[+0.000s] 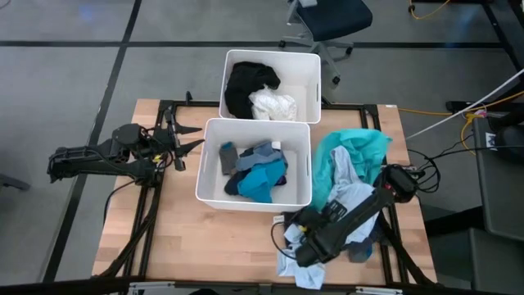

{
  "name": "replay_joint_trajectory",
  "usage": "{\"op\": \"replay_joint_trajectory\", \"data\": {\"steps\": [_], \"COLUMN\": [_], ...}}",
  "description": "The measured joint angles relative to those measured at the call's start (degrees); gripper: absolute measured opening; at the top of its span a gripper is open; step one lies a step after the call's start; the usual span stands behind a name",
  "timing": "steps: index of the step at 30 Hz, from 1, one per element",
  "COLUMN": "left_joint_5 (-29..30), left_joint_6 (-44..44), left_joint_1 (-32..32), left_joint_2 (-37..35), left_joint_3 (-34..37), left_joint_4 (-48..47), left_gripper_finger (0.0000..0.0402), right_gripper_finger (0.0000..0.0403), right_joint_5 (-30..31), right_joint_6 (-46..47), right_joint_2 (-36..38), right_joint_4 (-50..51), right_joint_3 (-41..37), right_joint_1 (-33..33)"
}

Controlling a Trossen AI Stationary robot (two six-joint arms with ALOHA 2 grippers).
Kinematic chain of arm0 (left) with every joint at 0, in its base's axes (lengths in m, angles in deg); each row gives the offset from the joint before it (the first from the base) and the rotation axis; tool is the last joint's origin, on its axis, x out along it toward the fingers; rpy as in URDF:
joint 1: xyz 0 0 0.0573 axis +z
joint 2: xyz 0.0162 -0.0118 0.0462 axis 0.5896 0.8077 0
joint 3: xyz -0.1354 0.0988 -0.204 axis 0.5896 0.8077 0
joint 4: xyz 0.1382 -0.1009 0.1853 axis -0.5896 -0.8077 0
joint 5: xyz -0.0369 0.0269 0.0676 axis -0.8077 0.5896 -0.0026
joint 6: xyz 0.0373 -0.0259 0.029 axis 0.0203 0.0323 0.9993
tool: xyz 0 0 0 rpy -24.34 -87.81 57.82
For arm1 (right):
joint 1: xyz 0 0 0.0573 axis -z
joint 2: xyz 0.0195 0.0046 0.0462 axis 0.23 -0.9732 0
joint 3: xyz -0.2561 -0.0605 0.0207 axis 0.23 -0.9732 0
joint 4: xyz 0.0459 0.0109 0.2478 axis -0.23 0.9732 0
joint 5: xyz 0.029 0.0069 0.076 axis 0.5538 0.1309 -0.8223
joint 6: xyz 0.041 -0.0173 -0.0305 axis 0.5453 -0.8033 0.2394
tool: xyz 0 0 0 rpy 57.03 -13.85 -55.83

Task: Sort clothes
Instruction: Put the gray sock into the bottom white bin

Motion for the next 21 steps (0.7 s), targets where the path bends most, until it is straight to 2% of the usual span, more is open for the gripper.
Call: {"op": "replay_joint_trajectory", "data": {"steps": [4, 9, 14, 18, 21], "left_joint_5": [0.02, 0.00, 0.02, 0.02, 0.02], "left_joint_6": [0.00, -0.20, -0.84, -0.90, -0.70], "left_joint_1": [0.00, 0.00, -0.01, -0.02, -0.01], "left_joint_2": [0.00, 0.00, 0.00, 0.00, 0.00], "left_joint_3": [0.00, -0.02, 0.00, 0.00, 0.00], "left_joint_4": [-0.02, -0.24, -0.79, -0.85, -0.85], "left_gripper_finger": [0.0150, 0.0150, 0.0150, 0.0150, 0.0150], "right_gripper_finger": [0.0225, 0.0225, 0.0225, 0.0225, 0.0225], "right_joint_5": [-1.04, -6.07, -6.11, -6.68, -6.98], "right_joint_6": [-0.90, 0.97, 15.77, 32.03, 40.53], "right_joint_2": [0.00, 0.26, 0.46, -0.11, -2.70], "right_joint_4": [5.38, 5.08, 3.91, 3.39, 4.25], "right_joint_3": [7.66, 18.67, 26.59, 26.79, 26.79], "right_joint_1": [0.10, -2.42, -8.86, -15.77, -20.09]}}
